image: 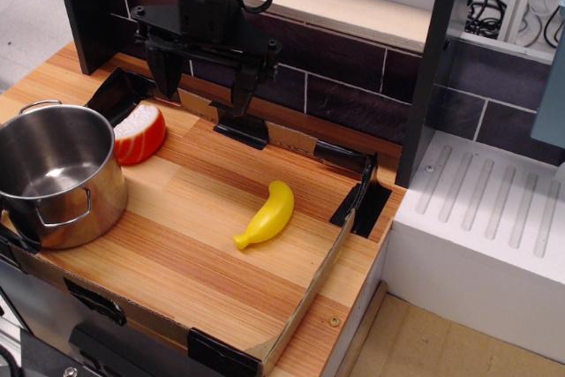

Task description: Topple metal pot

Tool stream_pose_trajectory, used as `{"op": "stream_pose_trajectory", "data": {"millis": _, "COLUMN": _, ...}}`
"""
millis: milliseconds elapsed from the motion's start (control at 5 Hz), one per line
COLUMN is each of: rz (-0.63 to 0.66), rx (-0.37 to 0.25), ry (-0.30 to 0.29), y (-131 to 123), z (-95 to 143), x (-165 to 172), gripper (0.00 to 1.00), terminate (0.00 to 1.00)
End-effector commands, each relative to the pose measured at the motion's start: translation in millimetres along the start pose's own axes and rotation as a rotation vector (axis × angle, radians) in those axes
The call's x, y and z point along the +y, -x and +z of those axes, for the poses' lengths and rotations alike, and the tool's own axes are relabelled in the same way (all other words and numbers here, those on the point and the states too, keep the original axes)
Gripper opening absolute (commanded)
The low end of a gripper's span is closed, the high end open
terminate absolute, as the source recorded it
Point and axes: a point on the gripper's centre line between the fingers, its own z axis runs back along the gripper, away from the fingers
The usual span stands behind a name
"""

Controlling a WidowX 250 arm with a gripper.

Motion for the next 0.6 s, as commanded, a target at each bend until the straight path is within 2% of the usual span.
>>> {"op": "stream_pose_trajectory", "data": {"millis": 0, "rz": 0.0, "rx": 0.0, "ry": 0.0, "y": 0.0, "z": 0.0, "x": 0.0, "gripper": 1.0, "terminate": 0.0}}
{"op": "stream_pose_trajectory", "data": {"millis": 200, "rz": -0.115, "rx": -0.003, "ry": 0.073, "y": 13.8, "z": 19.4, "x": 15.9, "gripper": 1.0, "terminate": 0.0}}
{"op": "stream_pose_trajectory", "data": {"millis": 400, "rz": -0.206, "rx": 0.03, "ry": 0.11, "y": 33.2, "z": 26.8, "x": 31.9, "gripper": 1.0, "terminate": 0.0}}
